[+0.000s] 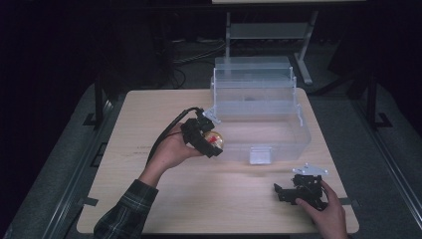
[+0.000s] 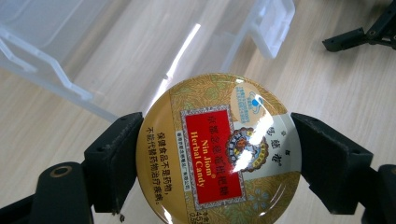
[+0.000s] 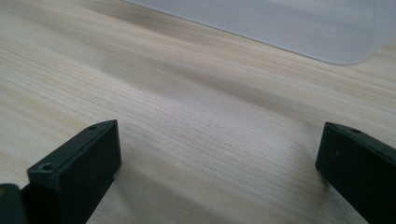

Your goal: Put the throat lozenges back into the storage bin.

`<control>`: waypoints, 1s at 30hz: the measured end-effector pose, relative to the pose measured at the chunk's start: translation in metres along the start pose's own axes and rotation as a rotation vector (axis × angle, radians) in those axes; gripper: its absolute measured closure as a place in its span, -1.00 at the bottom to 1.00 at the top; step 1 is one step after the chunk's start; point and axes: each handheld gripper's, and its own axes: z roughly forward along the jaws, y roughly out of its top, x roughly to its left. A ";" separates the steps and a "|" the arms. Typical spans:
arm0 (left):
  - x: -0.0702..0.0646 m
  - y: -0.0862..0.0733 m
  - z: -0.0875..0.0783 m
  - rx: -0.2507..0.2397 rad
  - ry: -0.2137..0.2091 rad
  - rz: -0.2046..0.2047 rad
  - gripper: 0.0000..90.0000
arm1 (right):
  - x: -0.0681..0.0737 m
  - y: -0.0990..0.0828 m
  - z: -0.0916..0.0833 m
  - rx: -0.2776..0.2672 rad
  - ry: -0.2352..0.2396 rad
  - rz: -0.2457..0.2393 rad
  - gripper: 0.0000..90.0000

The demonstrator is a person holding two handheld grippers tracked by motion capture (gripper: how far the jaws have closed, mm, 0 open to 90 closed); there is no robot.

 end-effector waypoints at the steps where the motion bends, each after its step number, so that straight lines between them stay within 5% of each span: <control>1: 0.000 0.001 0.001 -0.003 -0.002 0.000 -0.56 | 0.000 0.000 0.000 0.000 0.000 0.000 -1.00; 30: 0.032 0.028 0.025 -0.009 -0.006 -0.007 -0.56 | 0.000 0.000 0.000 0.000 0.000 0.000 -1.00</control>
